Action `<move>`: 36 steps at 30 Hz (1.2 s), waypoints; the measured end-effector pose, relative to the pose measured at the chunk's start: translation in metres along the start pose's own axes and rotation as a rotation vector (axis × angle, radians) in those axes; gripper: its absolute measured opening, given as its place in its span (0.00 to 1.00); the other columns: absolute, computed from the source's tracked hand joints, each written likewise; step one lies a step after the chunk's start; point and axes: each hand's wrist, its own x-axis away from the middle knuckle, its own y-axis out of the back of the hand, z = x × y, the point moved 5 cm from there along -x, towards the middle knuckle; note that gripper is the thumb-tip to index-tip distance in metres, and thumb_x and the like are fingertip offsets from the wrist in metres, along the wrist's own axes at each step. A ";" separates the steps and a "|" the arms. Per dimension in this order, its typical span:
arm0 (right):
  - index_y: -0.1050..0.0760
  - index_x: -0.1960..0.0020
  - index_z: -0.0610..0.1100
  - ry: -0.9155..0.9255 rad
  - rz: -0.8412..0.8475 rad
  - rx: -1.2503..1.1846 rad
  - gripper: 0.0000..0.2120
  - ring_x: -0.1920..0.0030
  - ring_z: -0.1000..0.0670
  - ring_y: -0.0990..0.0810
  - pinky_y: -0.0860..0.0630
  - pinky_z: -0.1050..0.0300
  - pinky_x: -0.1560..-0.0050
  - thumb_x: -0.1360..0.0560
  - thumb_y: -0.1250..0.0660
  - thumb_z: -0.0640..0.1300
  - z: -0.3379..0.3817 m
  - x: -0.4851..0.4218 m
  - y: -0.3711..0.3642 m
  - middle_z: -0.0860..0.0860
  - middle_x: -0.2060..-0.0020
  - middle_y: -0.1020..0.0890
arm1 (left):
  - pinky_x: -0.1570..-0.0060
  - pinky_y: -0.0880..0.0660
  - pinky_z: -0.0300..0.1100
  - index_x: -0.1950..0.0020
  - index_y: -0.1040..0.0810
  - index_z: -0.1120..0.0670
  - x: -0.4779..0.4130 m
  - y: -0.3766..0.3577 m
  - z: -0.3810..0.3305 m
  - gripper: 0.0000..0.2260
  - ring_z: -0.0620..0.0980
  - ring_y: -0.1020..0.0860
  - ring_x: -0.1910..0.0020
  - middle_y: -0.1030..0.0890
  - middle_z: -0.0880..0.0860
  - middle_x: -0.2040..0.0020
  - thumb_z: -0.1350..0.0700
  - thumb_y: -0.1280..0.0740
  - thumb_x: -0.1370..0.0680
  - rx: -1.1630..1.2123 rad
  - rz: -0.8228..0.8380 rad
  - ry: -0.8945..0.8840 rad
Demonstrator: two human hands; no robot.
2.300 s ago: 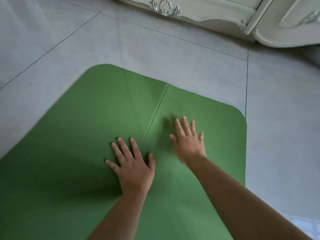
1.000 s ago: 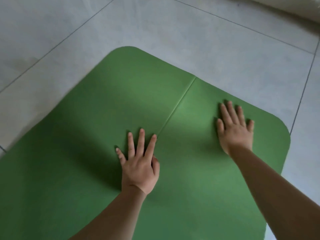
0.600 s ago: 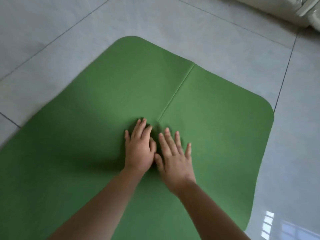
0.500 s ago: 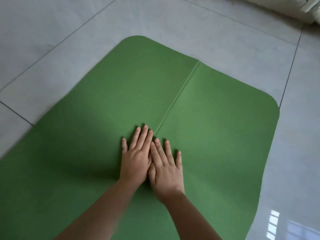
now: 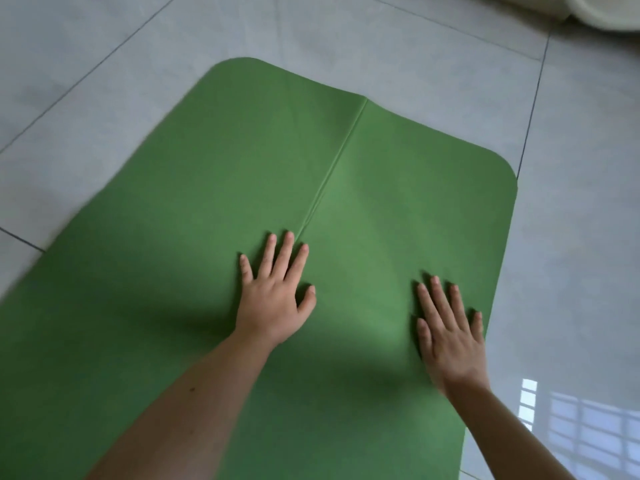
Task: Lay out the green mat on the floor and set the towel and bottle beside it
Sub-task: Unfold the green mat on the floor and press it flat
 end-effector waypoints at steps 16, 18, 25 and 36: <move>0.62 0.24 0.55 0.370 -0.014 -0.109 0.26 0.30 0.50 0.73 0.68 0.46 0.31 0.21 0.59 0.53 0.125 -0.024 -0.008 0.61 0.30 0.67 | 0.39 0.36 0.67 0.34 0.24 0.55 0.004 0.016 -0.006 0.25 0.60 0.31 0.31 0.29 0.57 0.30 0.54 0.48 0.28 0.113 -0.160 -0.017; 0.65 0.26 0.56 0.250 -0.059 -0.083 0.26 0.29 0.48 0.70 0.69 0.46 0.32 0.24 0.64 0.54 0.088 -0.018 -0.008 0.61 0.29 0.66 | 0.41 0.35 0.68 0.35 0.23 0.55 0.005 0.016 -0.007 0.25 0.61 0.30 0.32 0.28 0.57 0.31 0.54 0.48 0.28 0.123 -0.151 -0.023; 0.67 0.27 0.54 -0.063 0.027 -0.054 0.25 0.29 0.51 0.71 0.60 0.44 0.26 0.23 0.67 0.55 -0.005 0.020 -0.010 0.56 0.27 0.66 | 0.33 0.43 0.65 0.29 0.31 0.54 0.005 0.010 -0.006 0.27 0.58 0.40 0.26 0.36 0.54 0.26 0.52 0.51 0.27 0.133 -0.047 -0.022; 0.56 0.23 0.46 0.652 0.054 -0.162 0.27 0.24 0.45 0.64 0.63 0.40 0.28 0.19 0.51 0.44 0.308 -0.057 0.028 0.50 0.23 0.60 | 0.30 0.57 0.64 0.22 0.54 0.53 -0.016 0.026 0.199 0.27 0.54 0.58 0.23 0.56 0.52 0.22 0.47 0.50 0.19 0.117 -0.113 0.573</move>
